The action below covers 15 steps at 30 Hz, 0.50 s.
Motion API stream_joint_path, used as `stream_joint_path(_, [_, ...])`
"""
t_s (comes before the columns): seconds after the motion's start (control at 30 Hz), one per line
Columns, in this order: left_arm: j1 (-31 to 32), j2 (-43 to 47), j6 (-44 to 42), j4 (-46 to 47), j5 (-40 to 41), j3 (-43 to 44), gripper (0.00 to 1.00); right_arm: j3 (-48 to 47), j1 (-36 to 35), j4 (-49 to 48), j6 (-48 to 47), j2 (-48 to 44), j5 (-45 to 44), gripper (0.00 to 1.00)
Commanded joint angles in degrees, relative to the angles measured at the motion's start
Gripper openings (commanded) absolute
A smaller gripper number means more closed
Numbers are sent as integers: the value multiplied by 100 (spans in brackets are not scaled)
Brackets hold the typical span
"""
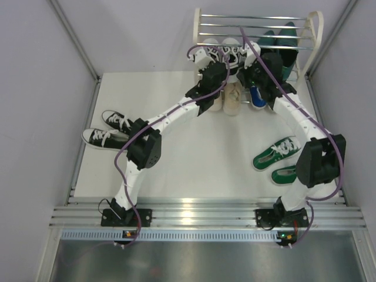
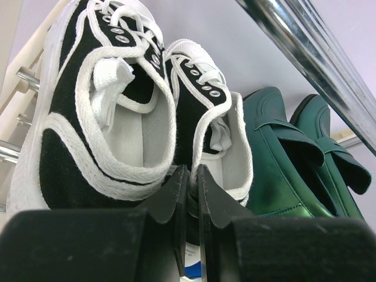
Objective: Place and organize the shoes onto the shoe shelf
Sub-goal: Adjust the shoe at the shoe shelf.
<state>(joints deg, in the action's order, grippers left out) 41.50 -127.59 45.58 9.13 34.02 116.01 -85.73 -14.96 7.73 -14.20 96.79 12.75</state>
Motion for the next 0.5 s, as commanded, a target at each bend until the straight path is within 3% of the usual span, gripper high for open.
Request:
stream_joint_path(0.0, [-89, 366, 109, 63, -106, -25, 1, -302, -60, -264, -171, -696, 613, 25])
stream_joint_path(0.07, [-98, 393, 126, 98, -176, -25, 8, -487, 54, 374, -389, -758, 1192, 32])
stream_joint_path(0.13, [-106, 436, 126, 133, -360, -34, 28, -970, 186, 1235, -1555, -802, 2155, 53])
stream_joint_path(0.2, [-115, 515, 135, 142, -475, -25, 41, -1365, 388, 2044, -2408, -768, 2459, 82])
stream_joint_path(0.23, [-124, 551, 135, 107, -632, -17, 55, -1489, 450, 2205, -2525, -724, 2530, 99])
stream_joint_path(0.37, [-133, 787, 91, 37, -958, -43, 72, -2358, 1046, 3355, -3088, -241, 2934, 99])
stream_joint_path(0.47, [-124, 920, -5, -16, -1064, -52, 79, -3141, 1241, 4367, -3772, 295, 3136, 99])
